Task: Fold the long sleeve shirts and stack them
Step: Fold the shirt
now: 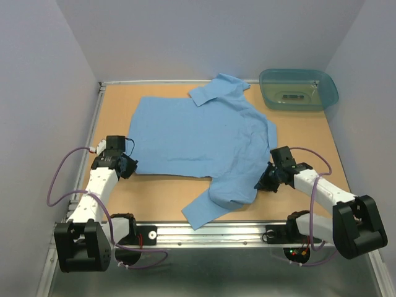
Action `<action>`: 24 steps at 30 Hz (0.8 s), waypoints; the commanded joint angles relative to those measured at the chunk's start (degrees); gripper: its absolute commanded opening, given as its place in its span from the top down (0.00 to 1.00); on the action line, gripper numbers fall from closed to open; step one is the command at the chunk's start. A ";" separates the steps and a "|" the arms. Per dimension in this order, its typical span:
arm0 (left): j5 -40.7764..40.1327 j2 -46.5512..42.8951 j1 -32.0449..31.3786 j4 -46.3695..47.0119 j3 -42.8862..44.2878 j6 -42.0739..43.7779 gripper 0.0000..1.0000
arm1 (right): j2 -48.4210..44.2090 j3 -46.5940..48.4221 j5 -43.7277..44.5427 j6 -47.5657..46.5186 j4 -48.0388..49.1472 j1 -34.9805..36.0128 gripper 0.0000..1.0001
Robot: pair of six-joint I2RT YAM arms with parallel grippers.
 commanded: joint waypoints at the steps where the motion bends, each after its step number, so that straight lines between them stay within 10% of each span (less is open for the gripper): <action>1: -4.84 0.78 -0.19 -2.48 4.44 2.47 0.91 | -0.89 7.97 7.28 -4.74 -7.17 0.09 0.99; 24: -7.14 17.57 -0.18 3.75 18.34 10.91 0.87 | 14.21 32.76 12.57 -13.37 -12.20 -1.13 0.99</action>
